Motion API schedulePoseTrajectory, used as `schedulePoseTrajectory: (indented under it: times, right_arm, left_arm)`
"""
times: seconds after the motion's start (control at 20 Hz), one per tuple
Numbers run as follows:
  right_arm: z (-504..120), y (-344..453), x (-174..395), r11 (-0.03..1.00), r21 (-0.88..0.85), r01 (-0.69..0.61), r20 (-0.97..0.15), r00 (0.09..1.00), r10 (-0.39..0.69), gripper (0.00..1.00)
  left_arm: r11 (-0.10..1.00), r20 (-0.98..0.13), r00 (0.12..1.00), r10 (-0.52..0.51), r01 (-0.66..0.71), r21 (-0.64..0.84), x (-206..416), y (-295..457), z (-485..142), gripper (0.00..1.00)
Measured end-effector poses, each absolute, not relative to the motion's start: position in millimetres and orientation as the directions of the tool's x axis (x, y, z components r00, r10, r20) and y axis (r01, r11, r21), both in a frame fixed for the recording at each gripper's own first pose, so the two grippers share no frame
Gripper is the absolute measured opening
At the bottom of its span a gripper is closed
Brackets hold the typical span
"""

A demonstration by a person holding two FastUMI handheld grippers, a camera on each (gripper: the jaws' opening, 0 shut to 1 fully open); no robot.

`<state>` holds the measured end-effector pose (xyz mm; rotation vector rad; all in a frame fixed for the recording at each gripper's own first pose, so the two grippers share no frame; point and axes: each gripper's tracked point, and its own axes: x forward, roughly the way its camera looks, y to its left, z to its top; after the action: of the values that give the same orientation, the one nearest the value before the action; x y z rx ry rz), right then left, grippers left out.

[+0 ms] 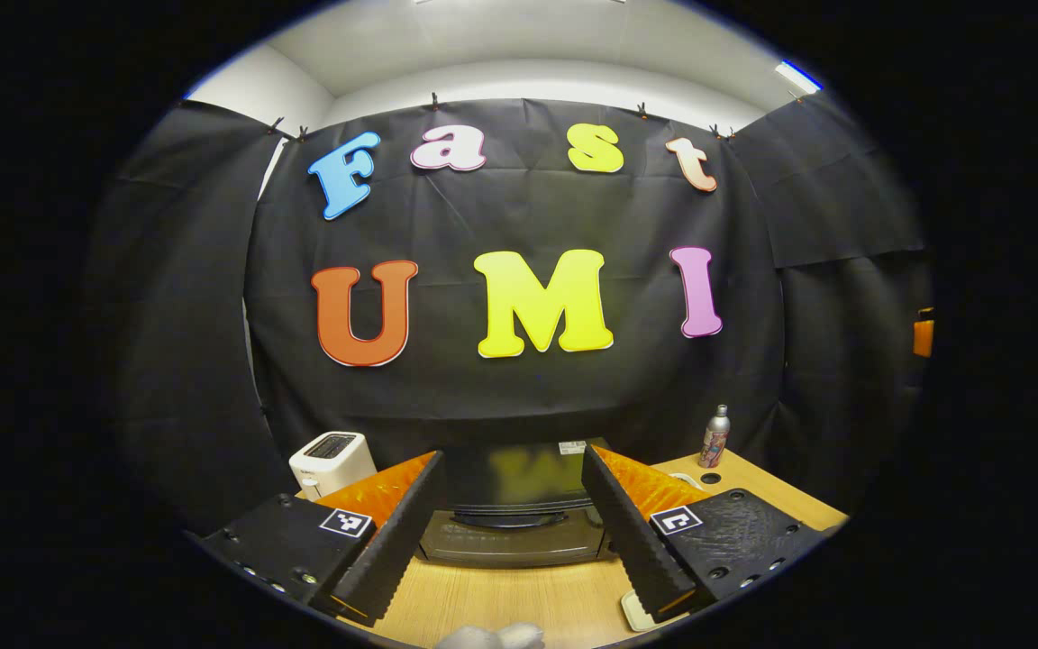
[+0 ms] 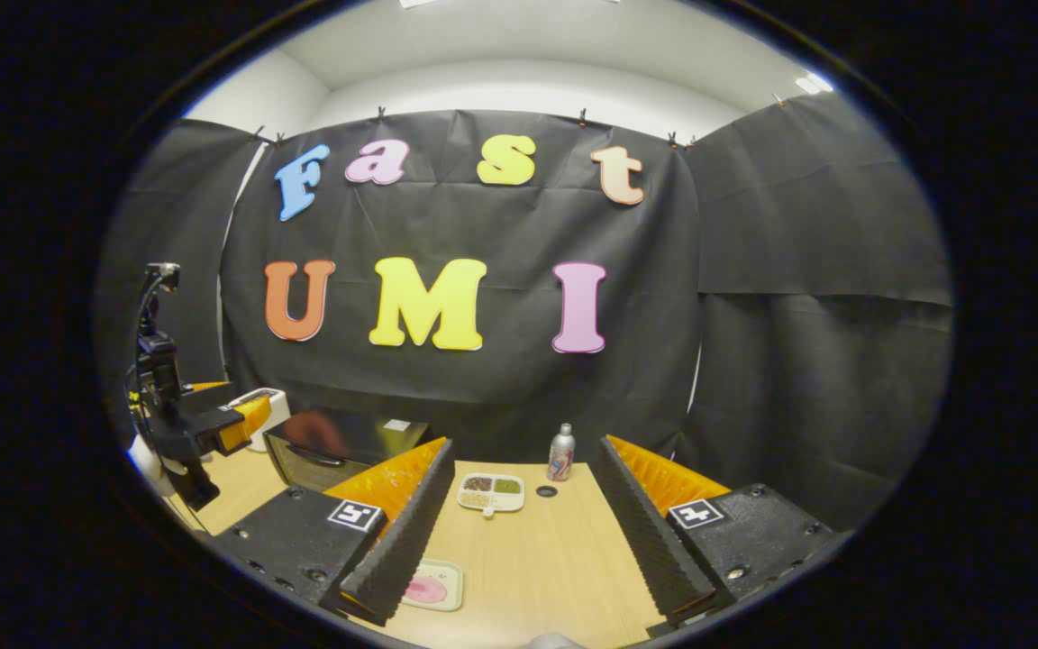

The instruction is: Open the electric oven with the left hand, put the food in, and close the electric oven.

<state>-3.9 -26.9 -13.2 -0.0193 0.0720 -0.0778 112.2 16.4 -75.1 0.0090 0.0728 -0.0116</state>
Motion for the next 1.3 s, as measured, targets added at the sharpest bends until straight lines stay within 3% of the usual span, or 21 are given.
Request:
schedulePoseTrajectory:
  times: [0.25, 0.45, 0.8, 1.3]
  right_arm:
    - [-23, -39, -9, 0.990, -0.036, 0.133, -0.115, 0.984, -0.137, 1.00]
    - [-31, -34, -9, 0.989, -0.014, 0.146, -0.145, 0.979, -0.146, 0.96]
    - [-46, -28, -7, 0.989, -0.024, 0.149, -0.193, 0.970, -0.151, 0.97]
    - [-44, -21, -14, 0.992, -0.026, 0.120, -0.183, 0.975, -0.123, 0.96]
  left_arm:
    - [0.999, -0.123, 0.992, -0.020, 0.024, 0.027, 160, 17, -119, 0.96]
    - [0.999, -0.160, 0.986, -0.037, 0.041, 0.021, 190, 13, -152, 0.96]
    - [0.999, -0.295, 0.955, -0.037, 0.032, -0.023, 212, 16, -220, 0.97]
    - [0.998, -0.311, 0.949, -0.053, 0.044, -0.034, 189, 15, -221, 0.97]
